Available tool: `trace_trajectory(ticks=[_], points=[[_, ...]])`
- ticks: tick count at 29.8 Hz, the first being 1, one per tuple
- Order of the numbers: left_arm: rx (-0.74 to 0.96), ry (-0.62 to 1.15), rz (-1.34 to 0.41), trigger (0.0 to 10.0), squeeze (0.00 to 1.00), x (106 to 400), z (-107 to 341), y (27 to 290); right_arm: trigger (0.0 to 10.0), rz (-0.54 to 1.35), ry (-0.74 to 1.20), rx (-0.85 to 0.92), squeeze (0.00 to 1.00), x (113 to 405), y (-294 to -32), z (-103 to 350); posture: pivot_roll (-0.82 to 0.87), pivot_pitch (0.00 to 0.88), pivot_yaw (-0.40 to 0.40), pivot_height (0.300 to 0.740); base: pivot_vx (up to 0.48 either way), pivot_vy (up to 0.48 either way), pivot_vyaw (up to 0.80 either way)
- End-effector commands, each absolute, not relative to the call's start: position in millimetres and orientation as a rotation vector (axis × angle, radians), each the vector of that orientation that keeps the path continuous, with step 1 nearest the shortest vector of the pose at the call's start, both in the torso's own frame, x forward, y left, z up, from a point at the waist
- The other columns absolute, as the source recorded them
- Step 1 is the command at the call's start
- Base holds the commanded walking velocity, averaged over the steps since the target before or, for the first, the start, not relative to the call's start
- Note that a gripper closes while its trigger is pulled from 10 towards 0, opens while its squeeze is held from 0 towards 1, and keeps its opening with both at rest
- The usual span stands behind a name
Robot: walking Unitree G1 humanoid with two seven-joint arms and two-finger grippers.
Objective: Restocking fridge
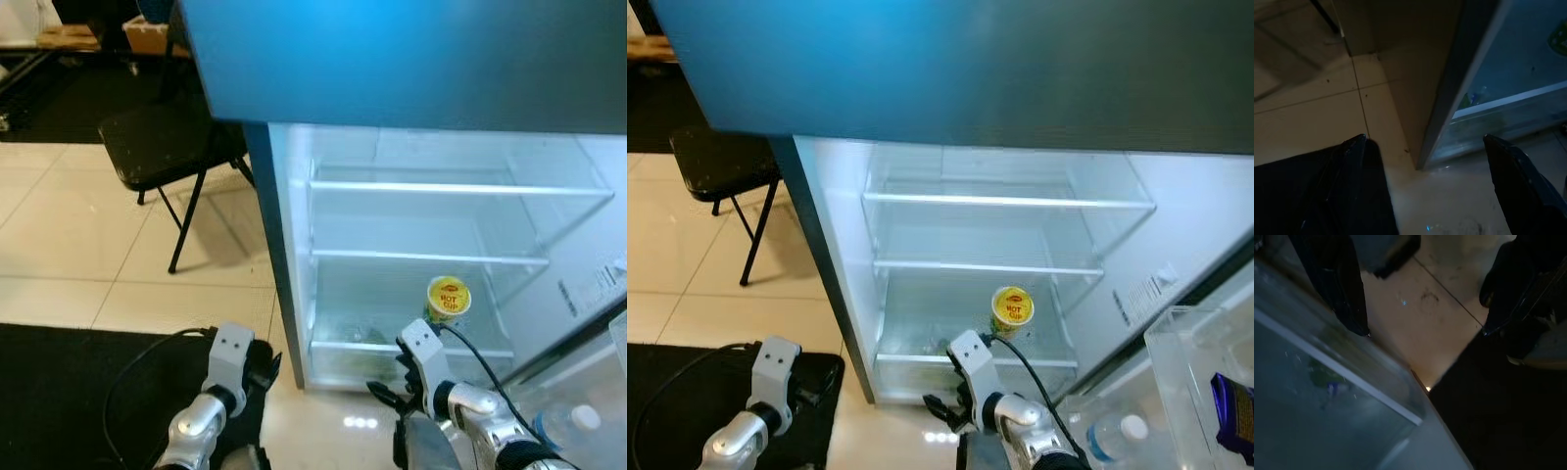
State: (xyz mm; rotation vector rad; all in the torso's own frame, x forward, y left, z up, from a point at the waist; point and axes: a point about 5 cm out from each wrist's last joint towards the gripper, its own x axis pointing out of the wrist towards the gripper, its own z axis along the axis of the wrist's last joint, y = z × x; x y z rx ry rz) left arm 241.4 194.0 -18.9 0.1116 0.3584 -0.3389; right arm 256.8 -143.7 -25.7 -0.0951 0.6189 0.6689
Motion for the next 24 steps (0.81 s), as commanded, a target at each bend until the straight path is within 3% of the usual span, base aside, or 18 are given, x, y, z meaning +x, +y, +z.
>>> trace_trajectory(ticks=[1, 24], points=[[0.122, 0.433, -0.351, 10.0, 0.0, 228, -31, 194, 10.0, 0.622, 0.679, -0.078, 0.0, 246, -153, -36, -0.02, 0.07, -0.029, 0.625, 0.0, 0.0, 0.0], [0.075, 0.761, -0.184, 10.0, 0.0, 161, -75, 222, 10.0, 0.405, 0.904, -0.072, 0.0, 193, -189, -72, -0.02, 0.048, -0.025, 0.699, 0.0, 0.0, 0.0]])
